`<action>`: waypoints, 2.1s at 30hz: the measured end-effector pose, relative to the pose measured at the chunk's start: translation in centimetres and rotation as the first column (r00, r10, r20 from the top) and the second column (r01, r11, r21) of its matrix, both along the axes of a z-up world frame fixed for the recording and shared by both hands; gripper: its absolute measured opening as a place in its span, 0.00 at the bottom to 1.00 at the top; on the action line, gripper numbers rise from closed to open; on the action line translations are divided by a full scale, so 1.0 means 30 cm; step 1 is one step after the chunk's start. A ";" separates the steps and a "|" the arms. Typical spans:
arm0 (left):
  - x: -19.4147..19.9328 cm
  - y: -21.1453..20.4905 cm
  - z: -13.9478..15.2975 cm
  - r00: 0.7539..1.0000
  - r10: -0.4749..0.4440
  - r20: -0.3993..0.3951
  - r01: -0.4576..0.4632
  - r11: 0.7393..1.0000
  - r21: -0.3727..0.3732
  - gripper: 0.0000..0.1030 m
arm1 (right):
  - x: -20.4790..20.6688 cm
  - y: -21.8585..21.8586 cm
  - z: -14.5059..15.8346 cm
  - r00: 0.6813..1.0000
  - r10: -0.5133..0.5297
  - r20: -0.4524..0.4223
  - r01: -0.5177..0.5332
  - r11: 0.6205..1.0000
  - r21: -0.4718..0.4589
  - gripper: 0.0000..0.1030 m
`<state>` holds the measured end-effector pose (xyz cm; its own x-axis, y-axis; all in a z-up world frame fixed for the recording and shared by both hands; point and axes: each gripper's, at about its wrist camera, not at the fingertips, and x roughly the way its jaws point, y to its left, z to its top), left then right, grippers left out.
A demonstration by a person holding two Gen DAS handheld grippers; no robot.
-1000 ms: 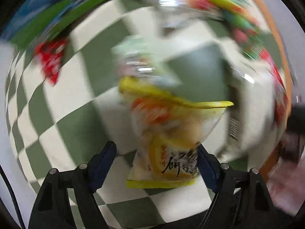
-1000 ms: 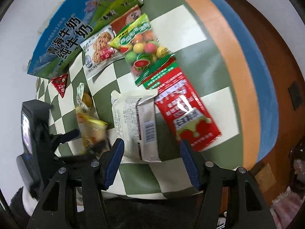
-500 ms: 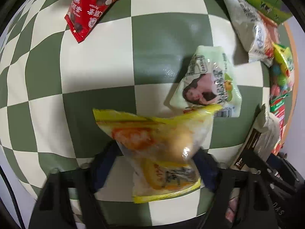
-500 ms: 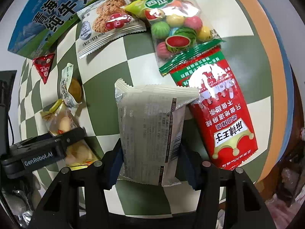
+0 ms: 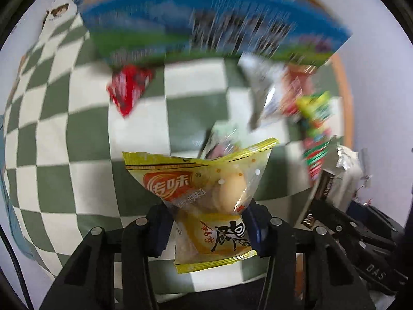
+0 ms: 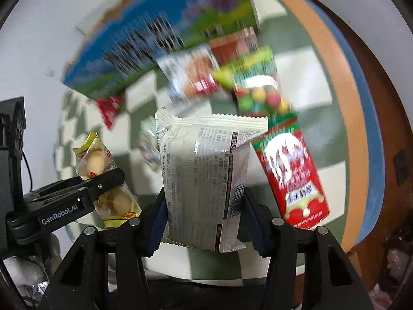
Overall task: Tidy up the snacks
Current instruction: 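Grasp the yellow bread bag with the left tool while the right grasps the white bread pack, then lower both bread packets into the box and open both tools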
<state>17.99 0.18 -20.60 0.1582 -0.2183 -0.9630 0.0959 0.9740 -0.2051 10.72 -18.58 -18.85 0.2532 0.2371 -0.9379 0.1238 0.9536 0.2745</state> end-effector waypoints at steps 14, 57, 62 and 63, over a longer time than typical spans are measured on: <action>0.439 -0.020 0.510 0.970 0.025 0.240 -0.010 0.998 -0.063 0.45 | 0.466 -0.017 0.518 0.955 0.087 0.285 -0.082 0.996 -0.030 0.55; 1.178 0.152 0.063 0.992 0.108 -0.063 -0.100 0.988 0.120 0.89 | 1.288 0.032 0.040 0.991 0.098 -0.096 -0.116 0.971 -0.207 0.91; 1.094 0.133 0.113 0.994 0.105 -0.019 -0.103 0.989 0.110 0.89 | 1.225 0.034 0.068 0.993 0.096 -0.069 -0.108 0.975 -0.196 0.91; 1.075 0.130 0.127 0.994 0.107 -0.007 -0.106 0.988 0.109 0.89 | 1.206 0.034 0.080 0.994 0.095 -0.057 -0.104 0.975 -0.195 0.91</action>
